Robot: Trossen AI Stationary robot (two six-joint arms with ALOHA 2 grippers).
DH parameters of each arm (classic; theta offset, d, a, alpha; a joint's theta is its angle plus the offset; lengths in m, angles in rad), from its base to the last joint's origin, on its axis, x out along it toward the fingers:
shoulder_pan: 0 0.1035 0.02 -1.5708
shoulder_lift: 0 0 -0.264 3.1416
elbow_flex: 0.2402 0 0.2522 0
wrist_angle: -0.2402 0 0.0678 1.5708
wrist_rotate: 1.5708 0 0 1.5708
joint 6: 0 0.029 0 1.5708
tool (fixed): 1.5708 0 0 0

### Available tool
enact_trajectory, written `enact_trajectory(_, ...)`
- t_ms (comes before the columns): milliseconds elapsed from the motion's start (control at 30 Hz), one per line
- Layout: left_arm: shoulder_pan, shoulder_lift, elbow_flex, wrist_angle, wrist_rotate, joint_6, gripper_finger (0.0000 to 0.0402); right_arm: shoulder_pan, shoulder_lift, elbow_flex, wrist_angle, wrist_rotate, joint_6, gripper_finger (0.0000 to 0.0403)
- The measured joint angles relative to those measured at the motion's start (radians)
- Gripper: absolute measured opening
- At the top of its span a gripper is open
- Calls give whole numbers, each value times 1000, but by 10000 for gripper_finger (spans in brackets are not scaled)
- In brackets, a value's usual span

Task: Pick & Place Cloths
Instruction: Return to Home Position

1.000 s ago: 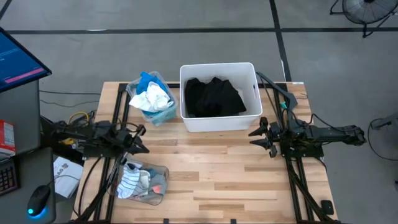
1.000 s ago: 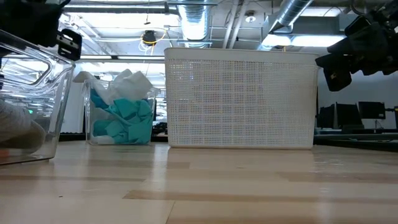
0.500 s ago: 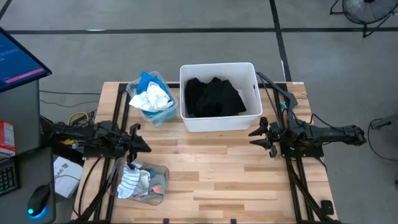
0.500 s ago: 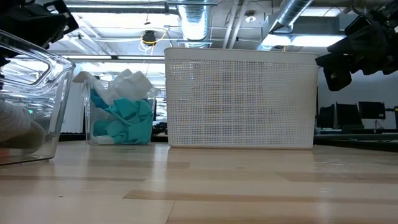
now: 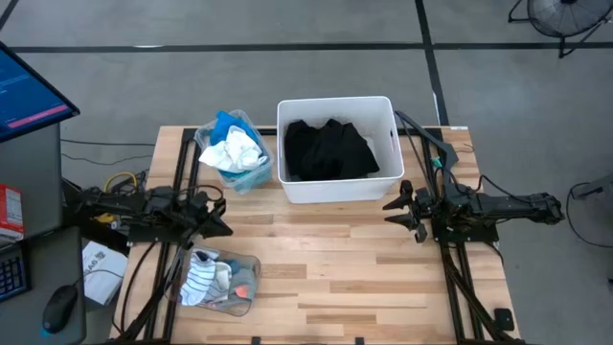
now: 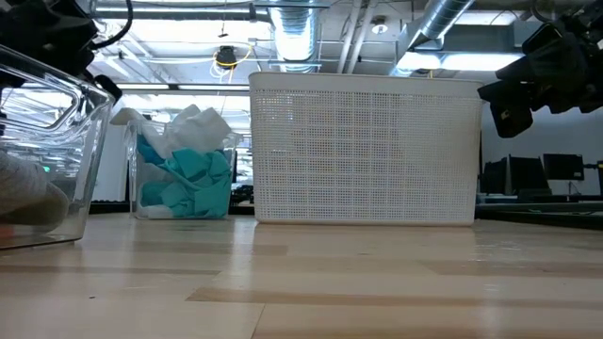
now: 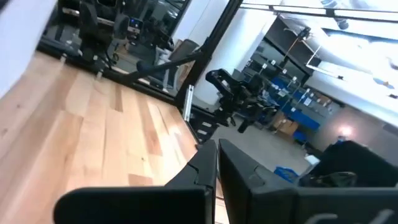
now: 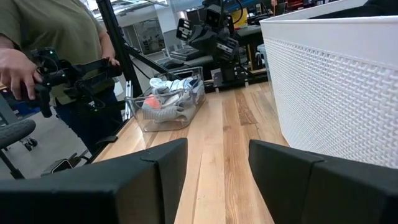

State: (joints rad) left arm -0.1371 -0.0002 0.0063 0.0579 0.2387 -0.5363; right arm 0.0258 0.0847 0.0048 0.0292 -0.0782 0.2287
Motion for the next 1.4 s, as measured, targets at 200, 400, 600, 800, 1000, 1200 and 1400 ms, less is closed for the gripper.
enact_trajectory(200, -16, 0, 0, -4, -4, 50, 2, 0, 0, 0, 0, 0, 0, 167)
enact_trajectory(400, -16, 0, 0, -7, -11, 197, 2, 0, 0, 0, 0, 0, 0, 169)
enact_trajectory(600, -16, 0, 0, -8, -11, 268, 2, 0, 0, 0, 0, 0, 0, 166)
enact_trajectory(800, -15, 2, 0, 8, -6, 269, 2, 0, 0, 0, 0, 0, 0, 169)
enact_trajectory(1000, -15, 3, 0, 21, -6, 269, 2, 0, 0, 0, 0, 0, 0, 167)
enact_trajectory(1200, -15, 3, 0, 27, -7, 270, 2, 0, 0, 0, 0, 0, 0, 168)
enact_trajectory(1400, -15, 3, 0, 28, -8, 270, 2, 0, 0, 0, 0, 0, 0, 168)
